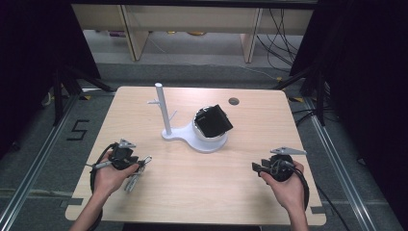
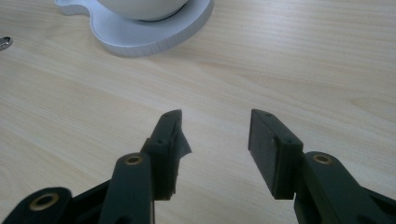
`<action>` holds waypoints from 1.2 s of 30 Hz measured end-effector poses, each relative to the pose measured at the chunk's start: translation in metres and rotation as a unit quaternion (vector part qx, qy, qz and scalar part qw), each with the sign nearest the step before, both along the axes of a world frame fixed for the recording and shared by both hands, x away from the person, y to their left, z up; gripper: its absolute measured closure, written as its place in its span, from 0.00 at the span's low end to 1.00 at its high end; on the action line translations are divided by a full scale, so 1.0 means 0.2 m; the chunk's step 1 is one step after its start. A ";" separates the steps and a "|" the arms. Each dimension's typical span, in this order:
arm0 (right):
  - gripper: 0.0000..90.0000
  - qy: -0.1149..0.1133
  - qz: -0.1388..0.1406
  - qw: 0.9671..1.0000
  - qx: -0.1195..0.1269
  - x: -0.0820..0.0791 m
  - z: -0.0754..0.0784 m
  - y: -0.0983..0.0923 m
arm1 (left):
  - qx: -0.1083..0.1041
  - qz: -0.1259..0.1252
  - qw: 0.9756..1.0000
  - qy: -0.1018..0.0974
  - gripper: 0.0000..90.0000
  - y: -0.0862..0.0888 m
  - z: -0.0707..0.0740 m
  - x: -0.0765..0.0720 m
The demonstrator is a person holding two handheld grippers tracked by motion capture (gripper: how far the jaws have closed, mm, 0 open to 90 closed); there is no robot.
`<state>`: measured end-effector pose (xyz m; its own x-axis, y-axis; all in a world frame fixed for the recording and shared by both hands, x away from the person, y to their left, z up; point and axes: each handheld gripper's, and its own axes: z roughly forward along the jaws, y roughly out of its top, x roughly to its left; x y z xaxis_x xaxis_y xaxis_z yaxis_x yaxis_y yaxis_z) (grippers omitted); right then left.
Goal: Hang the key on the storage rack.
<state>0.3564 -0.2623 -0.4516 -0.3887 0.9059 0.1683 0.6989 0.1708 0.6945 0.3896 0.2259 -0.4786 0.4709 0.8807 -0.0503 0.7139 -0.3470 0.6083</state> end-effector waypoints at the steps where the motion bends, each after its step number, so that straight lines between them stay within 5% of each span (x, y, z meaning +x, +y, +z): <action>1: 0.62 0.001 0.002 1.000 0.004 0.00 0.00 0.00 | -0.009 0.003 1.000 0.003 0.71 0.00 -0.01 0.00; 6: 0.62 -0.002 0.004 1.000 0.010 0.00 0.00 0.00 | 0.001 -0.006 1.000 0.007 0.70 -0.01 -0.04 0.02; 13: 0.62 -0.004 0.007 1.000 -0.003 0.00 -0.01 -0.01 | 0.036 -0.017 0.999 0.013 0.83 -0.01 -0.08 0.04; 22: 0.62 0.003 0.003 1.000 0.003 0.00 0.00 -0.01 | 0.022 -0.012 0.999 0.027 0.94 0.01 -0.05 0.04; 31: 0.61 0.003 0.002 1.000 -0.001 0.01 -0.01 -0.01 | 0.000 -0.003 1.000 -0.006 0.95 0.01 -0.01 0.02; 36: 0.61 0.003 -0.001 1.000 -0.007 0.00 0.00 -0.01 | -0.034 0.006 0.999 -0.036 0.95 0.04 0.04 0.01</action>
